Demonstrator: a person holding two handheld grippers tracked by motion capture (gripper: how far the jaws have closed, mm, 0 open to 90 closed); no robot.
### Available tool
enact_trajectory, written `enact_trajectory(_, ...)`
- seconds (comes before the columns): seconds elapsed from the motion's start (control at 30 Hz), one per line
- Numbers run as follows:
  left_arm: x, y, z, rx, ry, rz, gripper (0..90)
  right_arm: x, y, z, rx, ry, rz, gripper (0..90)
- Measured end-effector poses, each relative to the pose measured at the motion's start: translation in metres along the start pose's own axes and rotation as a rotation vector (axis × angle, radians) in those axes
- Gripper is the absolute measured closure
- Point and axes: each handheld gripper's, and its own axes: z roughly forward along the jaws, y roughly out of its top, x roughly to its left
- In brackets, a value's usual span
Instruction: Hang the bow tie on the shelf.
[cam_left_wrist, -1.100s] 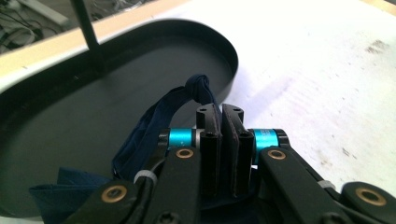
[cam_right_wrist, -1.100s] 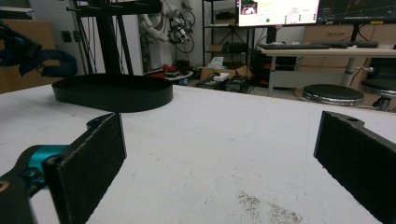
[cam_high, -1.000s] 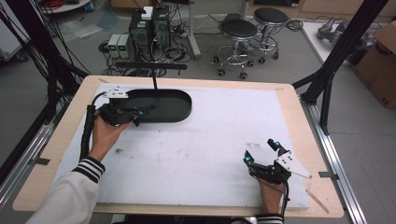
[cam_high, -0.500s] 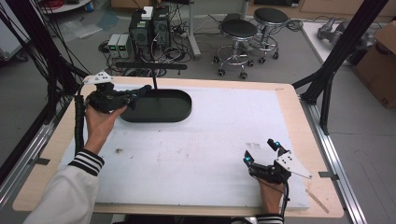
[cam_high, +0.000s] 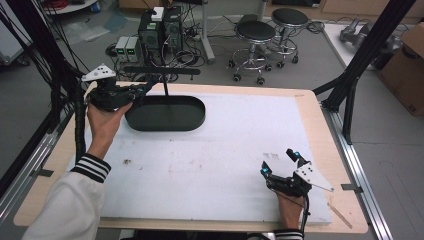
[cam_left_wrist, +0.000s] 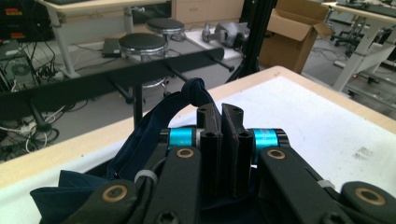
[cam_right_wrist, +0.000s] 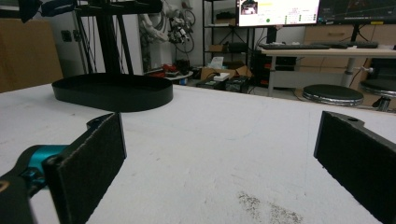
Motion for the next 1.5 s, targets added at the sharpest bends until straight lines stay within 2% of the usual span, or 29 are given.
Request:
enact_trajectory(0.27,0.006,0.011,0.000,-0.051,0.043,0.004,85.7,0.000,0.000,0.000,0.000,-0.004,-0.006,1.2)
enact_trajectory(0.57,0.017,0.027,0.010,-0.055,0.082,0.022,85.7,0.000,0.000,0.000,0.000,-0.004,-0.006,1.2)
enact_trajectory(0.63,0.017,0.028,0.015,-0.043,0.089,0.039,85.6,0.000,0.000,0.000,0.000,-0.005,-0.006,1.2)
enact_trajectory(0.77,0.018,0.025,0.027,-0.029,0.114,0.073,85.6,0.000,0.000,0.000,0.000,-0.005,-0.006,1.2)
enact_trajectory(0.9,0.021,0.021,0.038,-0.030,0.106,0.053,85.6,0.000,0.000,0.000,0.000,-0.004,-0.003,1.2)
enact_trajectory(1.03,0.018,0.018,0.046,-0.009,0.109,0.070,85.6,0.000,0.000,0.000,0.002,-0.006,0.002,1.2)
enact_trajectory(1.13,0.016,0.014,0.050,0.001,0.113,0.076,85.6,0.000,0.000,0.000,0.001,-0.006,-0.003,1.2)
enact_trajectory(1.23,0.012,0.014,0.053,0.005,0.118,0.097,85.6,0.000,0.000,0.000,0.001,-0.006,-0.004,1.2)
enact_trajectory(1.43,0.009,0.008,0.060,0.041,0.131,0.134,85.6,0.000,0.000,0.000,-0.001,-0.008,-0.005,1.2)
enact_trajectory(1.5,0.008,0.004,0.062,0.041,0.132,0.125,85.6,0.000,0.000,0.000,0.000,-0.007,-0.003,1.2)
